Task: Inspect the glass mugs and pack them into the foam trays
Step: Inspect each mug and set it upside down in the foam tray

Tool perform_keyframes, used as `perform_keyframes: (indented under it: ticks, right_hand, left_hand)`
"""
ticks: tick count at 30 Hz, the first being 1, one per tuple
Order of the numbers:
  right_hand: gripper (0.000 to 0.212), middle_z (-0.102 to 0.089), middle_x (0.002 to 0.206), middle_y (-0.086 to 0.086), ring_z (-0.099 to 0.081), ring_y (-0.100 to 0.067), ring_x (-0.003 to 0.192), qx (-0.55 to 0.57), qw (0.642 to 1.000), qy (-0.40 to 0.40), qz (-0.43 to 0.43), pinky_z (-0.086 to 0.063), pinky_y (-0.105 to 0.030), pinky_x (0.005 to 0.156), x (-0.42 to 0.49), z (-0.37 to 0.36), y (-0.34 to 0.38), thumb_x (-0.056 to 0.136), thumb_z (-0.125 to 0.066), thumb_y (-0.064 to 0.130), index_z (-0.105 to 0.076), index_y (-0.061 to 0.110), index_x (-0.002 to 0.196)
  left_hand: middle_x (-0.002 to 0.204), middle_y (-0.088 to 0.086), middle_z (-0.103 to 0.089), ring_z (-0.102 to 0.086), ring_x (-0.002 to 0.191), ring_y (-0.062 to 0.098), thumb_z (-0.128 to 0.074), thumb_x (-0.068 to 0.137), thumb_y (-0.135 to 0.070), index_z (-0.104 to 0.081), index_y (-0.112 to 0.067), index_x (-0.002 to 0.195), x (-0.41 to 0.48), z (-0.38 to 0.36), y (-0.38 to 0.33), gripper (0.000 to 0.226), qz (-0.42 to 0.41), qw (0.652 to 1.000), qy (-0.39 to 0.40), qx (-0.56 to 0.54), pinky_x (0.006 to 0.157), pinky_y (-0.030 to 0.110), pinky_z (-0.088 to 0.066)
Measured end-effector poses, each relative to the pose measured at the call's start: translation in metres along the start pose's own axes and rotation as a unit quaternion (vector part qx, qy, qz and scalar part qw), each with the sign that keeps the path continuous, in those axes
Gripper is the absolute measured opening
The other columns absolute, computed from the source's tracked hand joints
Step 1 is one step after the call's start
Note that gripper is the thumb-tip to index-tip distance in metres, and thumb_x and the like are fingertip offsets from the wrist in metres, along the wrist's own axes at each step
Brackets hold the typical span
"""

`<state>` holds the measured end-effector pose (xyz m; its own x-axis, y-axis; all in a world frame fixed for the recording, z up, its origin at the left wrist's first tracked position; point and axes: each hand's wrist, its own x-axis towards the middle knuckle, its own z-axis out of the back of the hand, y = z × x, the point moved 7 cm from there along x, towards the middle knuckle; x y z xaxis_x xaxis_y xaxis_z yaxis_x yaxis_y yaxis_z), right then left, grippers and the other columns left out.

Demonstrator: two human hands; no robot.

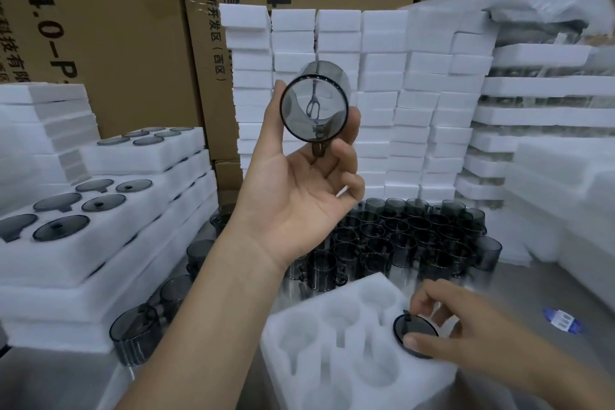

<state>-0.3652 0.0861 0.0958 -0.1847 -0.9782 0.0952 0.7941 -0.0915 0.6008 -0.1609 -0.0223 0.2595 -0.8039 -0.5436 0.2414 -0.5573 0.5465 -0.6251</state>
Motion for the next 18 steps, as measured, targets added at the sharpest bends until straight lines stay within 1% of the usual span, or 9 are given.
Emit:
perform_keyframes:
  ticks: [2, 4, 7, 10, 12, 18]
  right_hand:
    - [0.073, -0.062, 0.114, 0.018, -0.065, -0.007, 0.102, 0.004, 1.0, 0.002, -0.001, -0.056, -0.021, 0.075, -0.0001, 0.0005, 0.0019, 0.063, -0.073, 0.094, -0.063, 0.045, 0.117]
    - [0.074, -0.061, 0.114, 0.018, -0.064, -0.007, 0.101, 0.007, 1.0, 0.003, -0.002, -0.055, -0.02, 0.076, -0.0003, 0.0012, 0.0038, 0.062, -0.072, 0.094, -0.063, 0.045, 0.116]
    - [0.073, -0.06, 0.113, 0.019, -0.061, -0.005, 0.101, 0.006, 1.0, 0.007, 0.0, -0.053, -0.02, 0.077, -0.0008, 0.0012, 0.0072, 0.062, -0.07, 0.094, -0.061, 0.045, 0.116]
    - [0.062, -0.06, 0.112, 0.018, -0.061, -0.006, 0.101, 0.011, 1.0, 0.009, -0.002, -0.054, -0.021, 0.078, -0.0014, 0.0006, 0.0086, 0.068, -0.076, 0.083, -0.061, 0.046, 0.115]
    - [0.059, -0.061, 0.113, 0.017, -0.06, -0.006, 0.102, 0.013, 1.0, 0.007, -0.002, -0.054, -0.022, 0.078, -0.0011, 0.0008, 0.0078, 0.069, -0.077, 0.08, -0.061, 0.046, 0.115]
    - [0.07, -0.061, 0.114, 0.019, -0.061, -0.005, 0.103, 0.005, 1.0, 0.0, 0.006, -0.055, -0.022, 0.078, 0.001, 0.0001, 0.004, 0.065, -0.072, 0.091, -0.061, 0.046, 0.118]
  left_hand:
    - [0.107, -0.001, -0.08, -0.068, 0.065, 0.007, -0.076, 0.087, -0.064, -0.074, -0.008, 0.117, -0.0012, -0.0007, 0.0021, 0.063, 0.014, 1.0, 0.001, -0.02, 0.064, 0.023, -0.043]
    - [0.107, -0.001, -0.081, -0.071, 0.066, 0.006, -0.079, 0.083, -0.061, -0.068, -0.01, 0.123, -0.0021, -0.002, 0.0037, 0.066, 0.026, 0.999, 0.004, -0.038, 0.064, 0.022, -0.042]
    - [0.112, -0.001, -0.081, -0.076, 0.073, 0.006, -0.079, 0.084, -0.06, -0.067, -0.009, 0.123, -0.0028, -0.0035, 0.0058, 0.065, 0.04, 0.997, 0.012, -0.067, 0.065, 0.021, -0.042]
    - [0.115, -0.001, -0.08, -0.078, 0.078, 0.007, -0.079, 0.086, -0.06, -0.066, -0.009, 0.125, -0.0044, -0.0058, 0.006, 0.066, 0.044, 0.996, 0.016, -0.072, 0.064, 0.021, -0.044]
    - [0.116, 0.0, -0.08, -0.078, 0.079, 0.007, -0.078, 0.087, -0.06, -0.066, -0.009, 0.126, -0.005, -0.0067, 0.0052, 0.066, 0.043, 0.996, 0.018, -0.071, 0.064, 0.021, -0.044]
    - [0.117, 0.0, -0.08, -0.078, 0.08, 0.008, -0.078, 0.087, -0.061, -0.069, -0.006, 0.121, -0.0055, -0.0067, 0.0023, 0.065, 0.035, 0.997, 0.019, -0.071, 0.066, 0.021, -0.044]
